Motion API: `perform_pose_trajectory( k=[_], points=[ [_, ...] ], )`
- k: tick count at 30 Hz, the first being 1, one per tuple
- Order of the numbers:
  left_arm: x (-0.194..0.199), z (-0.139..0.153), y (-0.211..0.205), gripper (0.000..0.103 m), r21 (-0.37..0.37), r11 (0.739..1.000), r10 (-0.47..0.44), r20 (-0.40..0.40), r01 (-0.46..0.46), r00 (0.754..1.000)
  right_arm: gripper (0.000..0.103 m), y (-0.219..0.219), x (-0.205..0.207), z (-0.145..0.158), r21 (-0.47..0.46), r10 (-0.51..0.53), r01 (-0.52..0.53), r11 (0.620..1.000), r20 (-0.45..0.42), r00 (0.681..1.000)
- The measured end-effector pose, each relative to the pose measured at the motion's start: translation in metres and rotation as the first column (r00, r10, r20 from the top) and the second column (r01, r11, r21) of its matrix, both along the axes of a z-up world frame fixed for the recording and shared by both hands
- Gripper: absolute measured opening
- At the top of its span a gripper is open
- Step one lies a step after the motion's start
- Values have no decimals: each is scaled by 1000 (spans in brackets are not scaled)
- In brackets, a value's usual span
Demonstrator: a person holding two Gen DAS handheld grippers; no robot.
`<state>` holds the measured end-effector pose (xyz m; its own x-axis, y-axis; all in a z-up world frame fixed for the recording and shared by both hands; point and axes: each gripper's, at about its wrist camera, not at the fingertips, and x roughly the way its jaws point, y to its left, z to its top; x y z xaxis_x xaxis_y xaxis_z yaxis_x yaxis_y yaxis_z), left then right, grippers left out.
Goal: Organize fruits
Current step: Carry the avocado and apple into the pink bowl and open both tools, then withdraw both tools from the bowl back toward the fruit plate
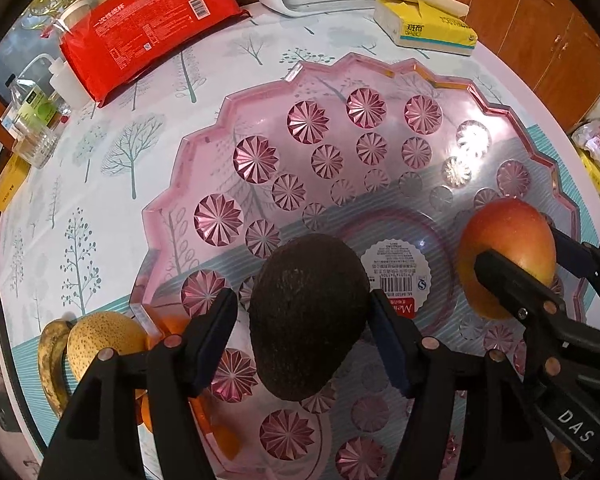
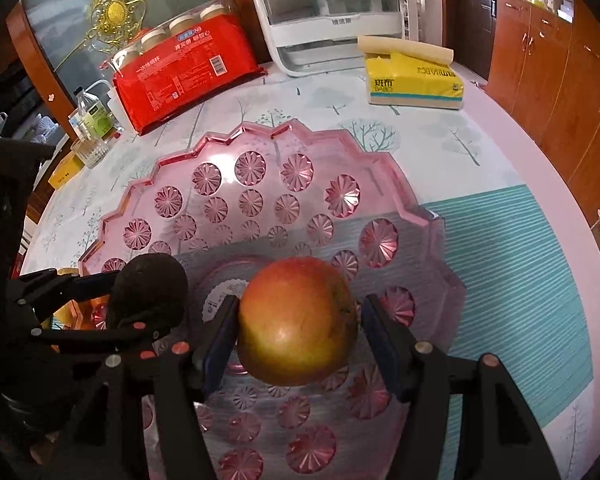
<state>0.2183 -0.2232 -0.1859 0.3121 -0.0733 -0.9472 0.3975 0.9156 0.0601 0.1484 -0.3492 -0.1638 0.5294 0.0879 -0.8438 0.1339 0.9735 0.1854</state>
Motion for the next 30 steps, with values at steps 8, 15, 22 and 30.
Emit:
perform_pose_trajectory(
  k=[8,15,22,30],
  points=[
    [3,13,14,74,-30,999,34,-6,-34,999,69,0,2,0,28,28,-27,999,-17,999],
    [-1,30,28,80,-69,996,49,9,-48,999,90,-1,0,8,104,44,-41,994,-31,999],
    [-12,54,42,92,-72,995,69,46,-66,997,99,3,-8,26,134,41,-42,990,8,999],
    [-36,87,64,92,-98,990,106,95,-97,990,100,20,-26,59,128,68,-78,989,78,995]
  ],
)
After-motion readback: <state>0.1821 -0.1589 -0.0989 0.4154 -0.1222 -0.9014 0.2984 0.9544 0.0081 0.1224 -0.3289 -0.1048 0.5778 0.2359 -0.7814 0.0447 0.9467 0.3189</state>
